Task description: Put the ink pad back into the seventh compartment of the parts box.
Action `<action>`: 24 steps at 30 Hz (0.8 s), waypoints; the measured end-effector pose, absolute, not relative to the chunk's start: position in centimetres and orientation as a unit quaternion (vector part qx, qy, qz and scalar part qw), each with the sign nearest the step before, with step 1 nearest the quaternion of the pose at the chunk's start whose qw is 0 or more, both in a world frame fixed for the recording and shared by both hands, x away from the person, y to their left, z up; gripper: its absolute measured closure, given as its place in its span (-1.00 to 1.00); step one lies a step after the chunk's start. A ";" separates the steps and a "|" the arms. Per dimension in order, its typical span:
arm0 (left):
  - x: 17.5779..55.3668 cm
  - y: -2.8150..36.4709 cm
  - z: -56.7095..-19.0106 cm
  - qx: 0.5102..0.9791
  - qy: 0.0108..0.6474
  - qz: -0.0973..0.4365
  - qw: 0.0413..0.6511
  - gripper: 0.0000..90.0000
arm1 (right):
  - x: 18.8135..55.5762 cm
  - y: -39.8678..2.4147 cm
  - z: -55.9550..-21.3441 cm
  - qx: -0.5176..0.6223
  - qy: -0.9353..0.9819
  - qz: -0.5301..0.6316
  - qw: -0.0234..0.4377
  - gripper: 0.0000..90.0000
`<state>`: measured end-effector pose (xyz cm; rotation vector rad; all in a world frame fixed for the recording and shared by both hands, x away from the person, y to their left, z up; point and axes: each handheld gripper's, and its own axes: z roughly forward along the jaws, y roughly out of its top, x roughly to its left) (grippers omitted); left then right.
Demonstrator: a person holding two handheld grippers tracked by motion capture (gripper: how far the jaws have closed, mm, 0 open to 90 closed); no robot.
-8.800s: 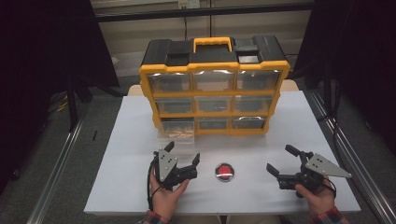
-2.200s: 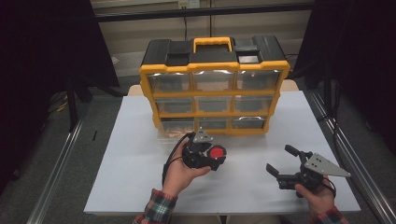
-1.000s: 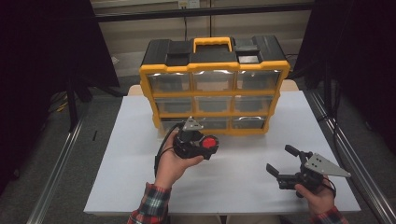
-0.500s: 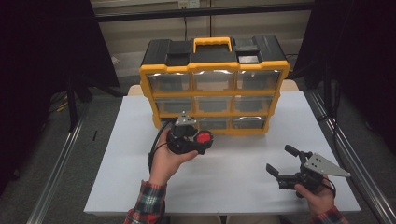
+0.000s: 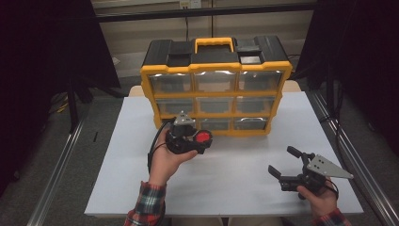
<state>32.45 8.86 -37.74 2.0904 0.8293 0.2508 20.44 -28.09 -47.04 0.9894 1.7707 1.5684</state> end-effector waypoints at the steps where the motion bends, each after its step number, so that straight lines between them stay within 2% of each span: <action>1: 32.5 8.9 -37.7 0.836 0.332 0.101 0.425 -0.34 | 20.4 -28.1 -47.0 0.370 0.662 0.586 0.285 -0.96; 24: 33.1 10.7 -37.3 0.825 0.350 0.116 0.428 -0.34 | 20.4 -28.1 -47.0 0.370 0.661 0.588 0.284 -0.96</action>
